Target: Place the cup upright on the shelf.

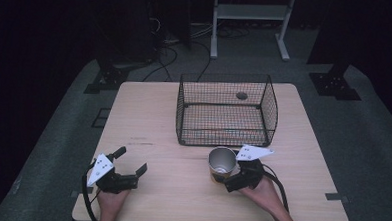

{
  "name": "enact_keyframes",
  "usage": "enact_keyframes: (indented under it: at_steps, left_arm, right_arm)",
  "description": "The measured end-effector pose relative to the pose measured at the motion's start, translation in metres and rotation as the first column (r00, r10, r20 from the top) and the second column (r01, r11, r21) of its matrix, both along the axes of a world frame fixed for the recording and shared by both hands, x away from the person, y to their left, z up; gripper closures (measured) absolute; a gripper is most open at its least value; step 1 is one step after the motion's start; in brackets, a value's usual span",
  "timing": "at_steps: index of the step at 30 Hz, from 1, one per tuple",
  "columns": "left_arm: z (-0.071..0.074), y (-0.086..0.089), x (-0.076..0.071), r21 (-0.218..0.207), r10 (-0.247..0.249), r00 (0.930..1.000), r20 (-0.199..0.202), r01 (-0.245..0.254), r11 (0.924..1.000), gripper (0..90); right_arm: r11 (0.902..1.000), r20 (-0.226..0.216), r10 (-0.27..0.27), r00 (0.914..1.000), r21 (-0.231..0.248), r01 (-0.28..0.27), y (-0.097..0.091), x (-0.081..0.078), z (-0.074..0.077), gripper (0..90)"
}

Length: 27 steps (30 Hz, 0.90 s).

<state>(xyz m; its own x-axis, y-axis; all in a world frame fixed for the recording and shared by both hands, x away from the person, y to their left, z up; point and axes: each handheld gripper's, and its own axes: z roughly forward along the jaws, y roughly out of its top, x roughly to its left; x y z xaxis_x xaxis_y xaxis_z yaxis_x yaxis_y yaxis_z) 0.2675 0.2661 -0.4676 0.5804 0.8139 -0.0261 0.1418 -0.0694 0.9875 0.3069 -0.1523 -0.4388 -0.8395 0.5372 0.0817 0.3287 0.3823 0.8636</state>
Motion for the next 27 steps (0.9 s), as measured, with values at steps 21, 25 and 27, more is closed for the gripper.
enact_keyframes:
  at_steps: [21,25,27]
  left_arm:
    - [-0.0001,-0.0001,-0.0001,0.001,0.001,1.0,0.0,-0.001,1.0,0.9]
    - [-0.0001,-0.0001,0.0,0.002,0.002,1.0,-0.001,-0.002,1.0,0.8]
    - [-0.0001,-0.0001,-0.0001,0.002,0.003,1.0,-0.001,-0.003,1.0,0.8]
  right_arm:
    - [0.9999,0.007,-0.003,1.0,-0.015,0.003,0.0033,0.0004,-0.0002,12.7]
    - [0.9999,-0.013,0.013,0.9998,-0.009,-0.013,0.003,0.0007,0.001,12.7]
    - [0.9998,-0.024,0.022,0.9995,0.0,-0.022,0.0013,0.0014,0.0027,12.7]
